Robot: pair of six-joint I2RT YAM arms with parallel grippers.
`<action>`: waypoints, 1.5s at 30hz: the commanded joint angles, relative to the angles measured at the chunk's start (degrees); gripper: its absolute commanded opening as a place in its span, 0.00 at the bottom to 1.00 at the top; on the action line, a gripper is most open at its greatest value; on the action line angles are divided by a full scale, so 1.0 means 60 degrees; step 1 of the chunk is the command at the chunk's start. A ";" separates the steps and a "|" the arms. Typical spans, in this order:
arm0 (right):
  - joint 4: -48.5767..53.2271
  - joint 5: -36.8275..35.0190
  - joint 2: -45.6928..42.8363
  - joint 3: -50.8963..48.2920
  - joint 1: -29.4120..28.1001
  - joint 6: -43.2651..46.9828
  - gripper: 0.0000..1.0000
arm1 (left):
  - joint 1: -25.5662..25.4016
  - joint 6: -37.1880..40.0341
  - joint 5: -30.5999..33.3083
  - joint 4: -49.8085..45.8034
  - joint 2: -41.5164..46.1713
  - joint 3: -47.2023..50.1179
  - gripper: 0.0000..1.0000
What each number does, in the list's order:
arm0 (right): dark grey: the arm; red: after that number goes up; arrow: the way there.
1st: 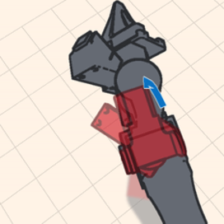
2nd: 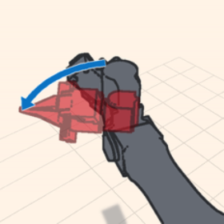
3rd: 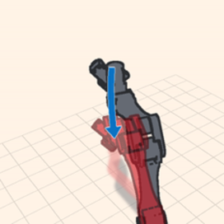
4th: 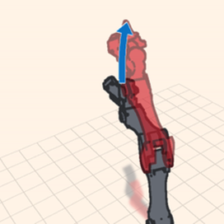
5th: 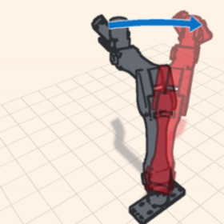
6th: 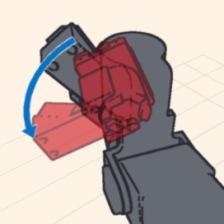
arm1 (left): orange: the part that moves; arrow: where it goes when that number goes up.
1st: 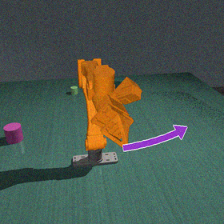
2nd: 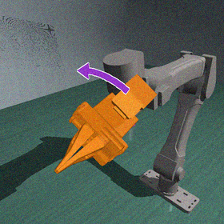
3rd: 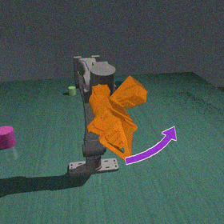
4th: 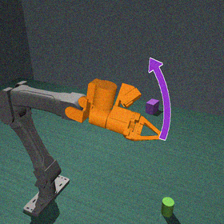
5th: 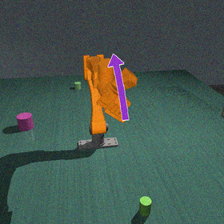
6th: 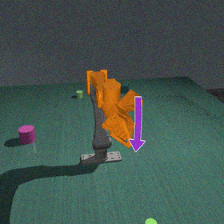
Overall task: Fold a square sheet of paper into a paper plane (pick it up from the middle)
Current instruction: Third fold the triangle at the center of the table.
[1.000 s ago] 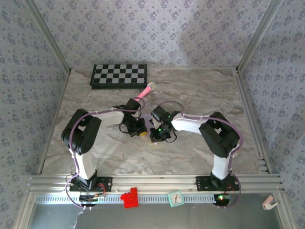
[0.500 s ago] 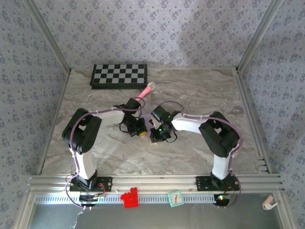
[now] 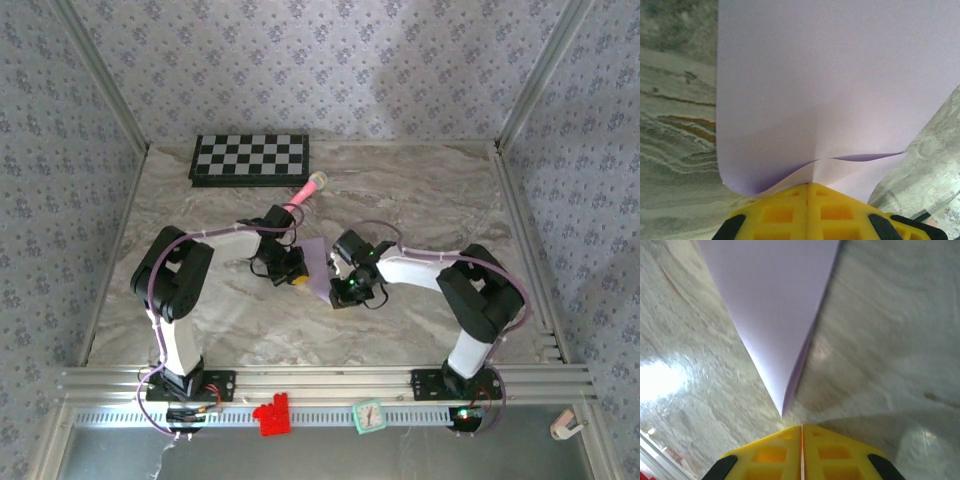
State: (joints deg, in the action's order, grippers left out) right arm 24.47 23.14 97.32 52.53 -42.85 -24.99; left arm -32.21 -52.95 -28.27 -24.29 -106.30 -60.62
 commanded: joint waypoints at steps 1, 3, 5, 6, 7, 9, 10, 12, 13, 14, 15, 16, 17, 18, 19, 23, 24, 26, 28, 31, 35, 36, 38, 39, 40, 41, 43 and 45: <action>0.0252 -0.0293 -0.0748 0.0059 0.0030 0.0021 0.11 | 0.0138 0.0198 0.1311 -0.0891 -0.0713 0.0291 0.02; -0.0166 -0.0250 -0.0880 0.0134 0.0019 -0.0142 0.11 | 0.0126 0.0196 0.1184 -0.0814 -0.0640 0.0257 0.02; -0.0692 -0.0169 -0.0808 0.0205 -0.0025 -0.0314 0.11 | 0.0127 0.0175 0.1109 -0.0735 -0.0559 0.0231 0.03; -0.0824 -0.0166 -0.0693 0.0274 -0.0057 -0.0383 0.11 | 0.0115 0.0182 0.1096 -0.0710 -0.0536 0.0223 0.03; -0.0930 -0.0153 -0.0516 0.0397 -0.0055 -0.0417 0.11 | 0.0112 0.0182 0.1045 -0.0679 -0.0521 0.0216 0.03; -0.1065 -0.0165 -0.0077 0.0675 -0.0073 -0.0492 0.11 | 0.0109 0.0168 0.0971 -0.0597 -0.0494 0.0205 0.03; -0.1114 -0.0151 0.0110 0.0767 -0.0080 -0.0527 0.10 | 0.0109 0.0168 0.0928 -0.0570 -0.0498 0.0206 0.03; -0.1188 -0.0142 0.0471 0.0963 -0.0126 -0.0551 0.10 | 0.0109 0.0182 0.0849 -0.0500 -0.0491 0.0150 0.03; -0.1196 -0.0156 0.0598 0.1025 -0.0140 -0.0540 0.10 | 0.0109 0.0203 0.0809 -0.0484 -0.0469 0.0132 0.04; -0.1179 -0.0196 0.0715 0.1070 -0.0139 -0.0537 0.09 | 0.0110 0.0218 0.0779 -0.0437 -0.0440 0.0119 0.04; -0.1157 -0.0256 0.0805 0.1094 -0.0147 -0.0537 0.09 | 0.0119 0.0226 0.0747 -0.0387 -0.0384 0.0092 0.04; -0.1122 -0.0301 0.0872 0.1103 -0.0139 -0.0522 0.09 | 0.0116 0.0252 0.0739 -0.0402 -0.0361 0.0059 0.04; -0.1087 -0.0363 0.0950 0.1088 -0.0126 -0.0515 0.08 | 0.0109 0.0311 0.0728 -0.0454 -0.0331 -0.0015 0.04; -0.1048 -0.0423 0.0999 0.1077 -0.0127 -0.0507 0.08 | 0.0109 0.0367 0.0693 -0.0468 -0.0308 -0.0078 0.05; -0.1021 -0.0445 0.1060 0.1057 -0.0112 -0.0507 0.08 | 0.0110 0.0394 0.0638 -0.0428 -0.0277 -0.0120 0.05; -0.0943 -0.0500 0.1266 0.0992 -0.0095 -0.0567 0.08 | 0.0095 0.0581 0.0242 0.0171 0.0104 -0.0081 0.08; -0.0930 -0.0506 0.1310 0.0972 -0.0100 -0.0621 0.07 | 0.0082 0.0665 0.0137 0.0354 0.0223 -0.0049 0.09; -0.0917 -0.0509 0.1361 0.0936 -0.0103 -0.0710 0.08 | 0.0025 0.0872 -0.0028 0.0573 0.0395 0.0020 0.10; -0.0901 -0.0545 0.1359 0.0927 -0.0095 -0.0805 0.08 | -0.0067 0.1149 -0.0107 0.0603 0.0508 0.0094 0.11; -0.0900 -0.0545 0.1388 0.0934 -0.0087 -0.0873 0.07 | -0.0176 0.1422 -0.0154 0.0746 0.0629 0.0283 0.12; -0.0914 -0.0500 0.1446 0.0927 -0.0082 -0.0960 0.07 | -0.0259 0.1482 -0.0284 0.1111 0.0588 0.0432 0.14; -0.0927 -0.0488 0.1461 0.0913 -0.0094 -0.0985 0.08 | -0.0277 0.1510 -0.0290 0.1119 0.0544 0.0429 0.15; -0.0937 -0.0465 0.1461 0.0898 -0.0099 -0.1024 0.07 | -0.0303 0.1565 -0.0235 0.1159 0.0478 0.0439 0.16; -0.0908 -0.0472 0.1474 0.0898 -0.0093 -0.1027 0.08 | -0.0324 0.1584 -0.0180 0.1189 0.0461 0.0461 0.17; -0.0900 -0.0483 0.1476 0.0880 -0.0096 -0.1020 0.07 | -0.0329 0.1609 -0.0109 0.1228 0.0467 0.0487 0.18; -0.0902 -0.0487 0.1469 0.0862 -0.0105 -0.1033 0.08 | -0.0327 0.1619 0.0004 0.1246 0.0456 0.0494 0.19; -0.0894 -0.0504 0.1477 0.0832 -0.0096 -0.1071 0.08 | -0.0330 0.1634 0.0259 0.1203 0.0461 0.0513 0.21; -0.0871 -0.0542 0.1487 0.0800 -0.0102 -0.1106 0.08 | -0.0329 0.1646 0.0681 0.1106 0.0446 0.0523 0.21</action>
State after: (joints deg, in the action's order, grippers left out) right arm 16.99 21.80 103.63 57.82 -43.38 -30.65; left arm -33.87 -44.40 -27.66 -17.74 -104.27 -58.13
